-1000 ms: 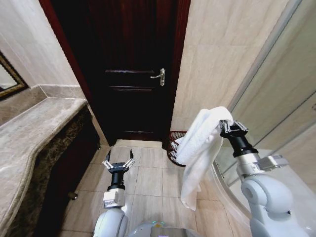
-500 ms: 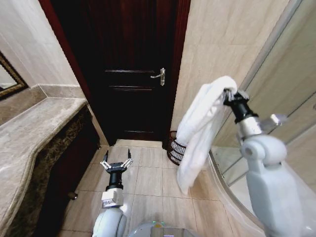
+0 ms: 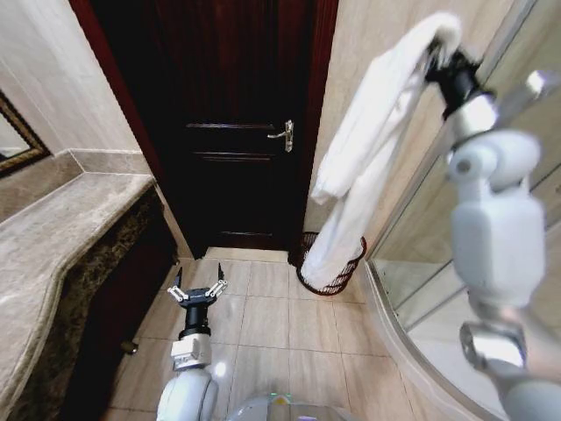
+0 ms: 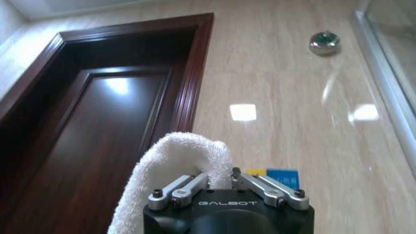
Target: Discard the used towel into the hamper.
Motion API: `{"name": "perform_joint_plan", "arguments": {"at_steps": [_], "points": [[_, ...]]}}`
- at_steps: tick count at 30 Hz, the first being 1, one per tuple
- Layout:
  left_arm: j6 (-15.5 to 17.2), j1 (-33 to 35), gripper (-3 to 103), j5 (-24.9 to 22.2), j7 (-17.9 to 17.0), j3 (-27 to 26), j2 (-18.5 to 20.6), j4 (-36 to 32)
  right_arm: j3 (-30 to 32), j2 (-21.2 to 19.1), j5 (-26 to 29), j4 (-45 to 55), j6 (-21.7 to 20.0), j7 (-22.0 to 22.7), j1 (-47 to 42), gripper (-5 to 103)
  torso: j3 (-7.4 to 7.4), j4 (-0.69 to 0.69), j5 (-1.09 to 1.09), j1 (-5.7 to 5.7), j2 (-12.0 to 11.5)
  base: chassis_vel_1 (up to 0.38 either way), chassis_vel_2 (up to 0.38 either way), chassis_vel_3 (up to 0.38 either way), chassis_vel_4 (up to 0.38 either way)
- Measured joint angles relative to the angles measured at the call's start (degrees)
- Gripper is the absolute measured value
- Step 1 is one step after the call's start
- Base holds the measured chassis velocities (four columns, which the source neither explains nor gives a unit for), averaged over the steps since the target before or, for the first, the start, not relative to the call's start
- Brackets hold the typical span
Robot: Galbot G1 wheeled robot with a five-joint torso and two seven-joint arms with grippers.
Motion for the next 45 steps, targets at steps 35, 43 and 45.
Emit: {"name": "perform_joint_plan", "arguments": {"at_steps": [35, 43, 45], "points": [[-0.5, -1.8, 100, -5.6, 1.2, -2.0, 2.3, 2.6, -10.7, 8.2, -8.9, -28.8, 1.1, 1.3, 26.3, 6, -0.09, -0.01, -0.03, -0.06, -0.2, 0.000, 0.000, 0.000, 0.000], [-1.5, -2.4, 100, -6.9, 2.4, -2.9, 2.3, 3.4, -10.8, 9.1, -9.4, -29.1, -0.5, 1.3, 26.9, 6, -0.10, 0.02, -0.05, -0.08, -0.2, 0.000, 0.000, 0.000, 0.000], [-1.6, -2.7, 100, -7.7, 3.1, -3.5, 2.5, 3.5, -10.9, 9.4, -9.7, -29.0, -0.7, 1.6, 26.9, 6, -0.10, 0.02, -0.03, -0.08, -0.2, 0.000, 0.000, 0.000, 0.000]]}}
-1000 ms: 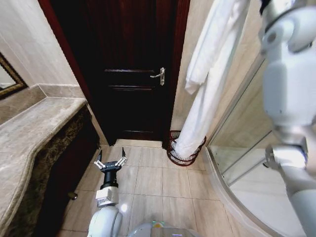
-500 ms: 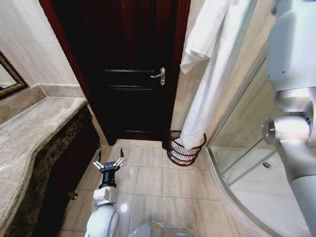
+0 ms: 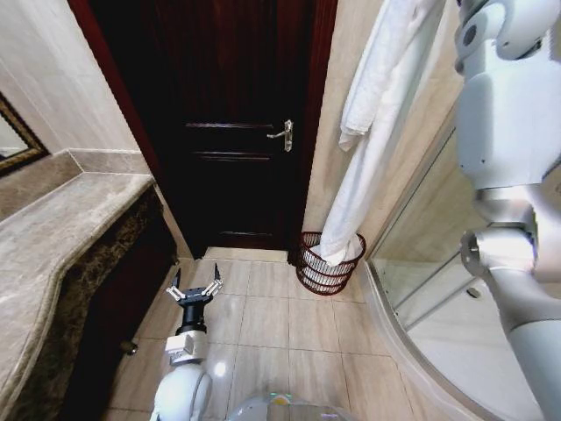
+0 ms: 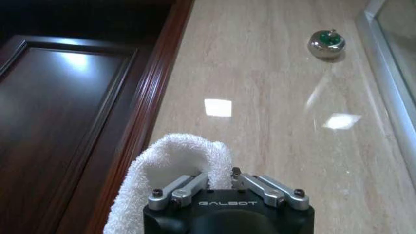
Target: Discard the used towel into the hamper.
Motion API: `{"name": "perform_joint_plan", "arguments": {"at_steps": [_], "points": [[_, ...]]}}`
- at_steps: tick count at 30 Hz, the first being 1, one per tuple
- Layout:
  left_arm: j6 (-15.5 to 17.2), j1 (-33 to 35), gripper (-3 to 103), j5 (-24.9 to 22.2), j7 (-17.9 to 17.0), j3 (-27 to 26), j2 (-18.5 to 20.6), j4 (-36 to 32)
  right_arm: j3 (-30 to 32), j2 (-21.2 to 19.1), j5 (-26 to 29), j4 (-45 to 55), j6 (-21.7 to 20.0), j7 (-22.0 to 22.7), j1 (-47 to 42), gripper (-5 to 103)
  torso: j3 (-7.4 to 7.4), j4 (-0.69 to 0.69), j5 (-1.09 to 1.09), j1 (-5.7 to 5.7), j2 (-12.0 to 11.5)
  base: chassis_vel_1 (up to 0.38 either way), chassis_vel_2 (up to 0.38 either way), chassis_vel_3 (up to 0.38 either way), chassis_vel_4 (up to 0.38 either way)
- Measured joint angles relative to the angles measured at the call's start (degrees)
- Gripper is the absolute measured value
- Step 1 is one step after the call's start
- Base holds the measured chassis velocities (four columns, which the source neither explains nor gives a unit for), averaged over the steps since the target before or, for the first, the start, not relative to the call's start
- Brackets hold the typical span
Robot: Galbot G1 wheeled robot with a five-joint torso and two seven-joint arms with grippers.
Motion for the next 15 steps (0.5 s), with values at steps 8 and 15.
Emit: {"name": "perform_joint_plan", "arguments": {"at_steps": [8, 15], "points": [[-0.2, -0.1, 100, -1.4, 0.6, -0.7, 0.7, 0.2, -0.4, 0.2, -0.1, -0.1, -0.2, 0.3, 0.3, 6, 0.00, -0.01, 0.00, 0.00, 0.0, 0.000, 0.000, 0.000, 0.000], [-0.4, -0.4, 100, -2.3, 0.9, -1.3, 1.4, 0.6, -0.9, 0.3, 0.0, -0.1, -0.3, 0.6, 0.6, 6, -0.01, -0.01, 0.00, 0.00, 0.0, 0.000, 0.000, 0.000, 0.000]]}}
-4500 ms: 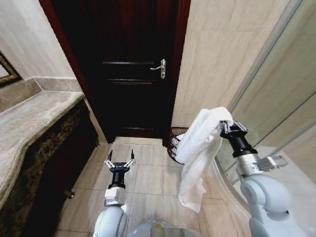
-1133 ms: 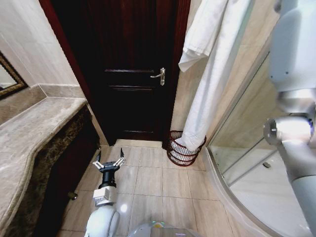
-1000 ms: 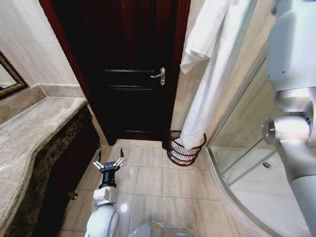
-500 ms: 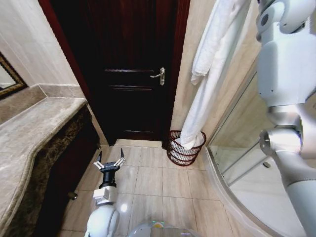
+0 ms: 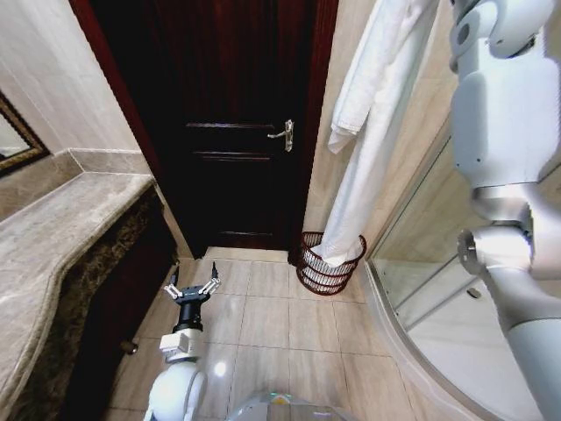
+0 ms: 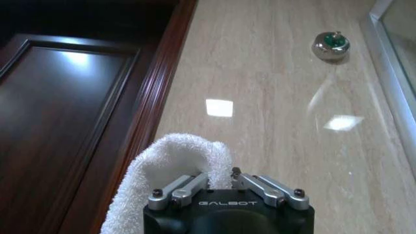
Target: Discard the used towel into the hamper.
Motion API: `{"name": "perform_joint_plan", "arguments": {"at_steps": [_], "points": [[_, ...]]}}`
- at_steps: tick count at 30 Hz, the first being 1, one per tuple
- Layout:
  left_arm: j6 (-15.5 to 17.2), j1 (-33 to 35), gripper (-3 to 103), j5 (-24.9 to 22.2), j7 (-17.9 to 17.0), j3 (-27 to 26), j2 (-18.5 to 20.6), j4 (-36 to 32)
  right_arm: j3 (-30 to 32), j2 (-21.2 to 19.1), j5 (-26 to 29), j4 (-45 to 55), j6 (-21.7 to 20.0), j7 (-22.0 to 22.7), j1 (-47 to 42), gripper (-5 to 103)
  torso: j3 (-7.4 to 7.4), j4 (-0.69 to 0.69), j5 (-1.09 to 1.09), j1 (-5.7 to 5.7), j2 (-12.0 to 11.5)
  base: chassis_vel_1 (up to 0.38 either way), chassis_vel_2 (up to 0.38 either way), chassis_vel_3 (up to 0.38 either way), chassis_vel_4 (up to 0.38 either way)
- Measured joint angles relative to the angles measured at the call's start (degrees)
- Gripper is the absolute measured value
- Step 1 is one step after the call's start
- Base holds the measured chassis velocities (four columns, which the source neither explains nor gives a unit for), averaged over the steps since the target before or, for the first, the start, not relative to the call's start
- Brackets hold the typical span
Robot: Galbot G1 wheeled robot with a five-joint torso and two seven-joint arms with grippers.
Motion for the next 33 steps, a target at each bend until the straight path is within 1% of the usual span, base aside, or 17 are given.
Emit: {"name": "perform_joint_plan", "arguments": {"at_steps": [8, 18, 23, 33], "points": [[-0.6, 0.1, 100, -0.6, 0.6, -0.4, 0.2, 0.1, -0.5, -0.1, 0.8, 0.4, -0.7, 0.0, 0.6, 6, -0.01, 0.00, -0.01, -0.01, 0.0, 0.000, 0.000, 0.000, 0.000], [-0.6, 0.2, 100, -0.5, 0.7, -0.2, -0.1, -0.5, -0.9, -0.5, 1.7, 0.5, -1.6, -0.1, 1.2, 6, 0.00, 0.00, 0.02, 0.00, 0.0, -0.028, 0.030, 0.036, -0.028], [-0.7, 0.4, 100, -0.4, 0.7, -0.4, -0.2, -0.7, -0.9, -0.5, 2.0, 1.2, -2.4, 0.0, 1.2, 6, 0.00, 0.01, 0.00, 0.00, 0.0, -0.018, 0.037, 0.028, -0.025], [-0.9, 0.7, 100, -0.2, 0.7, -0.5, -0.3, -0.9, -0.8, -0.9, 2.5, 1.9, -2.8, 0.1, 0.7, 6, 0.00, -0.01, 0.01, -0.01, 0.0, 0.000, 0.000, 0.000, 0.000]]}}
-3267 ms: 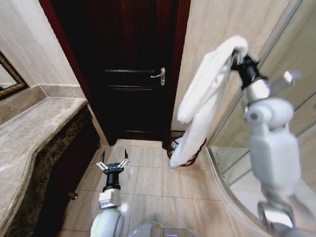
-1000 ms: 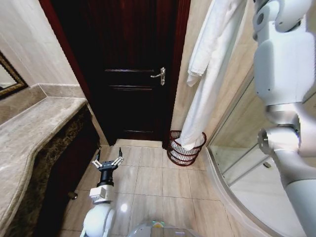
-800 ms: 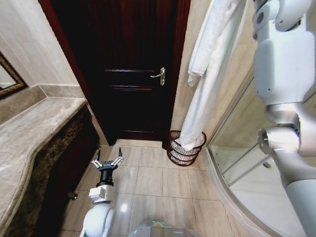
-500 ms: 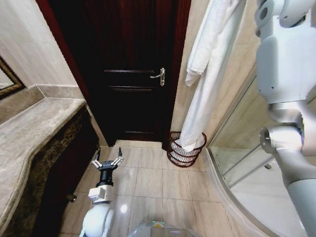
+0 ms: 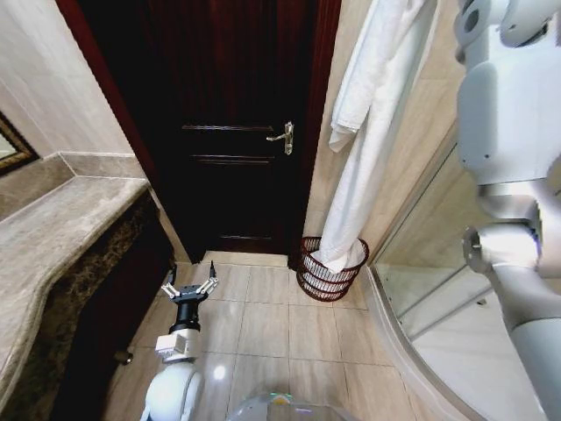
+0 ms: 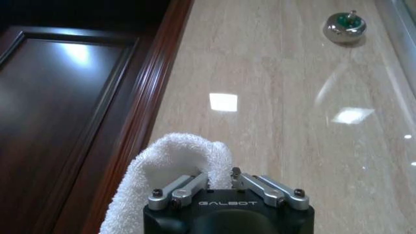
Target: Discard the used towel into the hamper.
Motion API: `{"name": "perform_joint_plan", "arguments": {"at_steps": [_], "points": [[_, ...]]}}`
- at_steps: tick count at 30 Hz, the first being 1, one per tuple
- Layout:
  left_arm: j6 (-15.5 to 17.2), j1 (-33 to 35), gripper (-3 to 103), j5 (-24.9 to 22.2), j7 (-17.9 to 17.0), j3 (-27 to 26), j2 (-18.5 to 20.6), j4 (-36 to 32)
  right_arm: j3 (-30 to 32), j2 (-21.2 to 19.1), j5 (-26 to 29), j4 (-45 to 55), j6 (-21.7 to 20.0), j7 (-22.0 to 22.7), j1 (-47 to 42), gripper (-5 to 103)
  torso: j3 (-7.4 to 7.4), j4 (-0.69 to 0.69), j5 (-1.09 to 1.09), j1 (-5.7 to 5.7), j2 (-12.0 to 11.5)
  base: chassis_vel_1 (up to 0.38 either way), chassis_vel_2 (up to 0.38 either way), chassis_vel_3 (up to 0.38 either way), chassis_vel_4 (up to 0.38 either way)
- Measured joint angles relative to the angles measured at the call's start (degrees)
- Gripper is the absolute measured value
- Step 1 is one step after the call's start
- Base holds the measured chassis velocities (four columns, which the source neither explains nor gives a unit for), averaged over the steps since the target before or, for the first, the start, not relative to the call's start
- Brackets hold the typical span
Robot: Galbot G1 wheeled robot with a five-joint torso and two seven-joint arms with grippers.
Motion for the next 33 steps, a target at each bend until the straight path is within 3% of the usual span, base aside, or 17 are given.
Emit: {"name": "perform_joint_plan", "arguments": {"at_steps": [23, 33], "points": [[0.0, -0.1, 100, 0.1, 0.2, -0.2, -0.1, -0.2, 1.0, 0.3, -0.1, -0.3, -0.4, -0.2, 0.5, 6, 0.00, 0.01, -0.01, 0.00, 0.0, -0.047, 0.047, 0.048, -0.038], [-0.8, 0.1, 100, 0.1, 0.2, 0.1, -0.5, 0.6, 0.5, -0.7, 1.0, 4.9, -1.1, 2.0, -4.7, 6, 0.00, 0.02, -0.02, 0.01, 0.0, -0.005, 0.004, 0.004, -0.005]]}}
